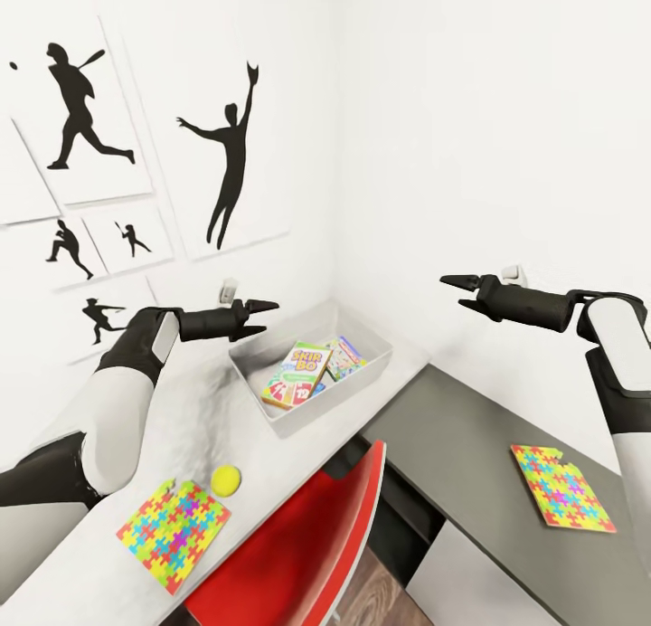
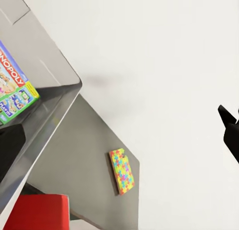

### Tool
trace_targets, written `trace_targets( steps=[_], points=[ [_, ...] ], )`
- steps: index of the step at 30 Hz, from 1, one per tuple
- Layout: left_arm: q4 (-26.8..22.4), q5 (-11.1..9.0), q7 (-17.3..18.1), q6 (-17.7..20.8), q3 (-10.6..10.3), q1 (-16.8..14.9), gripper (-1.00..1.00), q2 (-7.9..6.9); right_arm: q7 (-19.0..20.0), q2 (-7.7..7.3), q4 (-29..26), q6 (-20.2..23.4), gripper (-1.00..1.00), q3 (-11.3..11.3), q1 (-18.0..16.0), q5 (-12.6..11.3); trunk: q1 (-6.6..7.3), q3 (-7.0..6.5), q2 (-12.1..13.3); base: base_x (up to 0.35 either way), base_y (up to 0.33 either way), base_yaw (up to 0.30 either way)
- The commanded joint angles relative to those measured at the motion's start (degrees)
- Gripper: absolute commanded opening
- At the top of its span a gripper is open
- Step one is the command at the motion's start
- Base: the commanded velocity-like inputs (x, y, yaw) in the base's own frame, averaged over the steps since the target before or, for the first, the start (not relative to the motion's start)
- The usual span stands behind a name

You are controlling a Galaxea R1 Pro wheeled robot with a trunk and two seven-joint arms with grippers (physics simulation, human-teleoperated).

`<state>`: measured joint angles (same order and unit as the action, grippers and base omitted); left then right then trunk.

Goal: Put all the toys in the child's room - the three board games (two on the bed and one on the table), the two jigsaw puzzles on the table, and the tennis ball on the table - inside the toy box on the table in the child's room.

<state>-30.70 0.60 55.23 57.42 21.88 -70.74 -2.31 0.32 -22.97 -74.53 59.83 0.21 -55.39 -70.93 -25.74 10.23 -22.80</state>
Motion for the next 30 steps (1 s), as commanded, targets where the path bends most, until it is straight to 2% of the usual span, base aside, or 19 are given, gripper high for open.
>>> trace_targets(
  steps=[1, 17, 30],
  points=[
    [0.02, 0.10, 0.16, 0.43, 0.22, -0.02, 1.00, 0.02, 0.03, 0.00, 0.00, 0.17, 1.00, 0.03, -0.06, 0.05, -0.04, 0.03, -0.12, 0.000, 0.000, 0.000],
    [0.01, 0.10, 0.14, -0.18, 0.11, 0.89, 1.00, 0.09, 0.03, 0.12, 0.41, 0.17, 1.00, 0.05, 0.10, 0.18, -0.04, -1.49, -0.12, 0.000, 0.000, 0.000],
    [-0.04, 0.39, 0.08, -0.11, -0.03, 1.21, 1.00, 0.02, -0.04, 0.12, 0.56, 0.17, 1.00, -0.04, 0.11, 0.33, -0.04, -2.73, -0.12, -0.062, 0.021, 0.000]
  ],
)
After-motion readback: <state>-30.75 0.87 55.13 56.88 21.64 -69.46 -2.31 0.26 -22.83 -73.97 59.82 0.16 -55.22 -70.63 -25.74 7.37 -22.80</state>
